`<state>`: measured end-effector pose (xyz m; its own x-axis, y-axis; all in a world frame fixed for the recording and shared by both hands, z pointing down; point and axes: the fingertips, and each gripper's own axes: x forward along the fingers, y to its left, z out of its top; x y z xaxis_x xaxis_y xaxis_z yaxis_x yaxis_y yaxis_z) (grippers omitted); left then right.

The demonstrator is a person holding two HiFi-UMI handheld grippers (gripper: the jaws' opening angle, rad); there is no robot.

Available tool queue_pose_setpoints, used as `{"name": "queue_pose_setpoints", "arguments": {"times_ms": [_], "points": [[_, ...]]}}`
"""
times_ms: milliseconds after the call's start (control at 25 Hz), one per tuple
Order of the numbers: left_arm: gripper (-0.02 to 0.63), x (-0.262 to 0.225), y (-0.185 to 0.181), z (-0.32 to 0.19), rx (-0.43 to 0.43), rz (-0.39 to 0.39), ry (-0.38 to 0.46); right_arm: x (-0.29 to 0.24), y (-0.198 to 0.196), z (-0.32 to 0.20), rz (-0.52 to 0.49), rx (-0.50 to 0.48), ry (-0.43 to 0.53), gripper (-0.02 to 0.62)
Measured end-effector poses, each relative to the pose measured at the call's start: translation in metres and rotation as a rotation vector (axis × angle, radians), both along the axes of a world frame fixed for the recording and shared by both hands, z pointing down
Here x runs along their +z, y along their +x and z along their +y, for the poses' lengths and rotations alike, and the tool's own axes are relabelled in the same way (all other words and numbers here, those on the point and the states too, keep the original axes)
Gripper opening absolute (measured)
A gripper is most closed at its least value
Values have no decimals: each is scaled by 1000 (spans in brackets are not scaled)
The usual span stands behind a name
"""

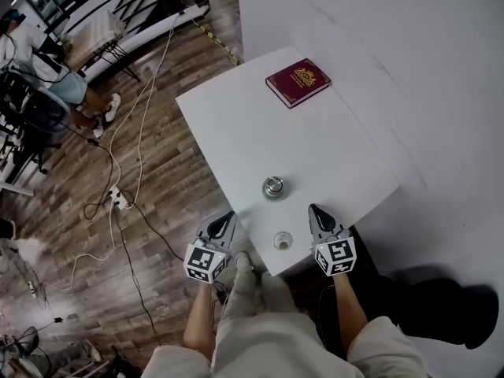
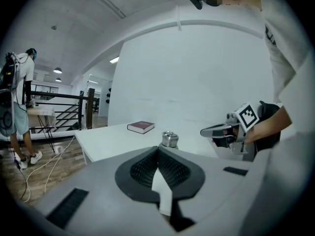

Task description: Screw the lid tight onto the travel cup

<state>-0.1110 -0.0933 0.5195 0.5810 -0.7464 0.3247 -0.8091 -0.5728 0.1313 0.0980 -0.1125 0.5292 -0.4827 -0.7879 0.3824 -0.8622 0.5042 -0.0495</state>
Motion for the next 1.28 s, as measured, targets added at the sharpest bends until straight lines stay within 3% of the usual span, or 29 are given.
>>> {"name": "queue_pose_setpoints", "arguments": {"times_ms": [680, 1280], "points": [[8, -101, -9, -15, -16, -35, 111, -107, 1, -8, 6, 18, 139, 0], [8, -147, -16, -17, -31, -26, 163, -150, -6, 8, 3, 24, 197, 0]]}}
